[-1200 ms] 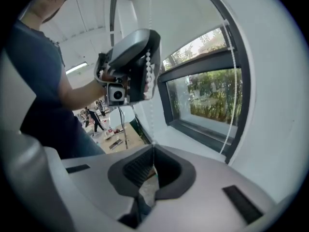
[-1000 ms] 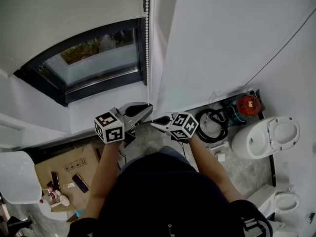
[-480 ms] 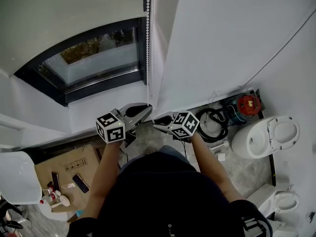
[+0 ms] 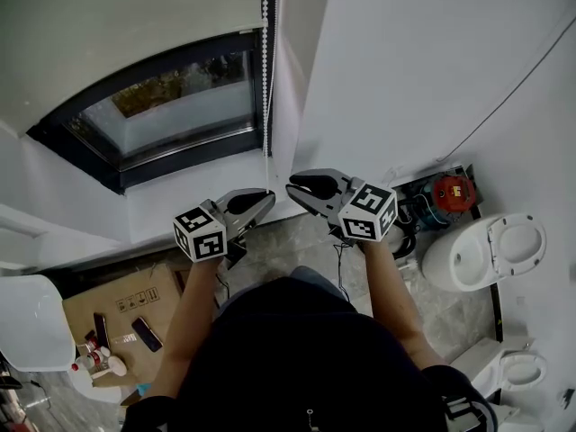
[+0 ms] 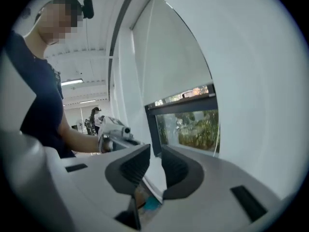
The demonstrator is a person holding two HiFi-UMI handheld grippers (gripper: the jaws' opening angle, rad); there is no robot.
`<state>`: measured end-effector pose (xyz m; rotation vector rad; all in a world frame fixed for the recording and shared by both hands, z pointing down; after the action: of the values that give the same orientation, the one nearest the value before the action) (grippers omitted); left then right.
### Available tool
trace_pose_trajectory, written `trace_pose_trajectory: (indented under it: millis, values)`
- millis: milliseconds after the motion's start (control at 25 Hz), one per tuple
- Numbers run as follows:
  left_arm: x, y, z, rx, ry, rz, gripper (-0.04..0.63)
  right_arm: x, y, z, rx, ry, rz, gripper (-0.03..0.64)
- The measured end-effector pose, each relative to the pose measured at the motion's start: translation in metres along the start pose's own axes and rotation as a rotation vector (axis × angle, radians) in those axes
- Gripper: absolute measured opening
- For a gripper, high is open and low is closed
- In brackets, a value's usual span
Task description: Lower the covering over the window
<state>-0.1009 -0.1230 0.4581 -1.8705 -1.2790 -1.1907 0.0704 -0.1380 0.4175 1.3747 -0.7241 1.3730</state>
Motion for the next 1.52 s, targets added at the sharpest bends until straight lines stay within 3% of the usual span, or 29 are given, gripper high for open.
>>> trace_pose_trajectory:
  millis: [280, 600, 800, 960, 1160, 1520]
  values:
    - [0.001, 0.002, 0.001, 0.001, -0.003, 0.002, 0.012, -0.075, -0.011, -0.012, 0.005, -0.086, 0.183, 0.06]
    - [0.003, 0.004, 0.001, 0.007, -0.009, 0.011, 0.012, -0.113, 0.001, -0.018, -0.059, -0.087, 0.258, 0.061]
    - [0.002, 0.005, 0.0, 0.011, -0.012, 0.018, 0.012, -0.123, 0.014, -0.018, -0.05, -0.08, 0.258, 0.06]
    - [0.004, 0.005, -0.001, 0.019, -0.02, 0.02, 0.012, -0.122, 0.016, -0.016, -0.034, -0.035, 0.263, 0.015]
    - [0.03, 0.004, -0.008, -0.028, -0.018, -0.077, 0.012, -0.097, 0.027, -0.015, 0.01, -0.074, 0.116, 0.012]
    - [0.062, 0.001, -0.015, -0.039, -0.105, -0.132, 0.012, -0.064, 0.043, -0.007, 0.049, -0.033, 0.055, 0.012]
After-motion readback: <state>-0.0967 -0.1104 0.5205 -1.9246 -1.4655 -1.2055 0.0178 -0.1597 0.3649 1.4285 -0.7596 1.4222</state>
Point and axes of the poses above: the fingertips, and each gripper's own axes: y forward along the fingers, z to its right, x out of its underside, the point moved 8 cm from there along -y, backward along the fingers
